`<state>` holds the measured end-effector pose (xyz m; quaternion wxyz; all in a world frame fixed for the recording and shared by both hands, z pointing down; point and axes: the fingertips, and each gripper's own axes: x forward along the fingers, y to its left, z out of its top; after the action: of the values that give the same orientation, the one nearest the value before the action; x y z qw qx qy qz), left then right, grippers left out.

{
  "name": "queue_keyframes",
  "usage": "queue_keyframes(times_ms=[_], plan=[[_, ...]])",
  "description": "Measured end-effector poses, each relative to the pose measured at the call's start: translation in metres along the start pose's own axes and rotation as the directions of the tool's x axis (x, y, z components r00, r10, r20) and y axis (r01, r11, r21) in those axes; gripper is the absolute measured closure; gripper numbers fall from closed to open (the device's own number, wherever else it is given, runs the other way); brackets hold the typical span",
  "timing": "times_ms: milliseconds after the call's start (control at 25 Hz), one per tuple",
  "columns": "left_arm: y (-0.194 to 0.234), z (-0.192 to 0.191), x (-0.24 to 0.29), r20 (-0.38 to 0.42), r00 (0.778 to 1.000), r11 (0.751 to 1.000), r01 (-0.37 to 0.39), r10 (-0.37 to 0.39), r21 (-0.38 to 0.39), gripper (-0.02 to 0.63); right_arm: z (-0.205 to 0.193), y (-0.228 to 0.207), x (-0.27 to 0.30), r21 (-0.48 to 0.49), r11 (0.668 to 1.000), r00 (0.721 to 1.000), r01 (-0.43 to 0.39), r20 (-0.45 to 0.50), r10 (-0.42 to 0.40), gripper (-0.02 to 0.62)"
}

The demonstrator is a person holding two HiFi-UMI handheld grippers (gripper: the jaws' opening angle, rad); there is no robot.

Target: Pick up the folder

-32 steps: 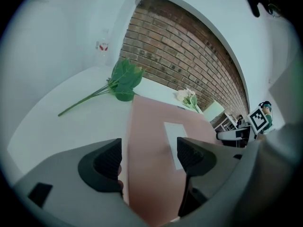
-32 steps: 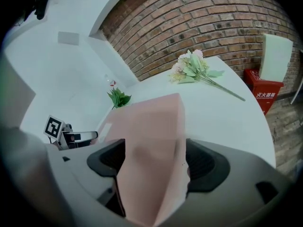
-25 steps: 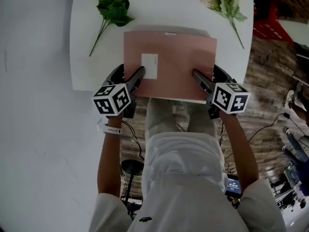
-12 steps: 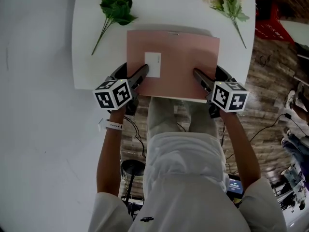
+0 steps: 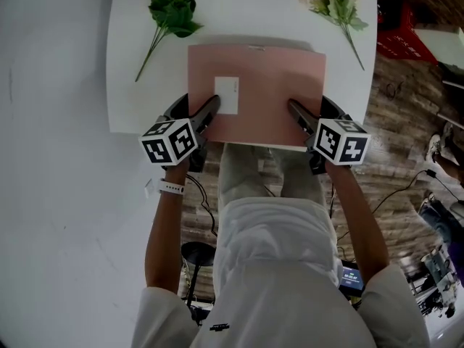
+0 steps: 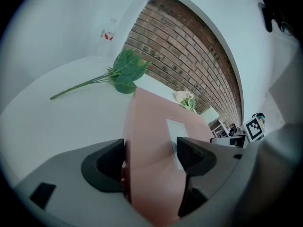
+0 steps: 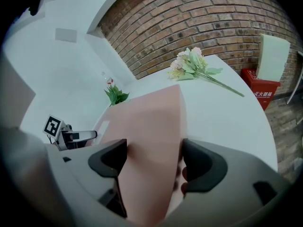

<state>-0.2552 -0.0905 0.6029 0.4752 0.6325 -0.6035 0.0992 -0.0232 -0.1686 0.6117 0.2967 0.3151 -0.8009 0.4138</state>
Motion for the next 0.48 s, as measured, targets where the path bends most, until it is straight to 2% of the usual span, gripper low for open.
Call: queue_keyframes(times_ms=[480], plan=[[-0.042,0.008,-0.032,0.123,0.992,0.999,-0.014,0.02,-0.052,0.258,0.036,0.006,-0.044,-0.133,0.99,0.996,-0.037,0.073,0.047,0.23]])
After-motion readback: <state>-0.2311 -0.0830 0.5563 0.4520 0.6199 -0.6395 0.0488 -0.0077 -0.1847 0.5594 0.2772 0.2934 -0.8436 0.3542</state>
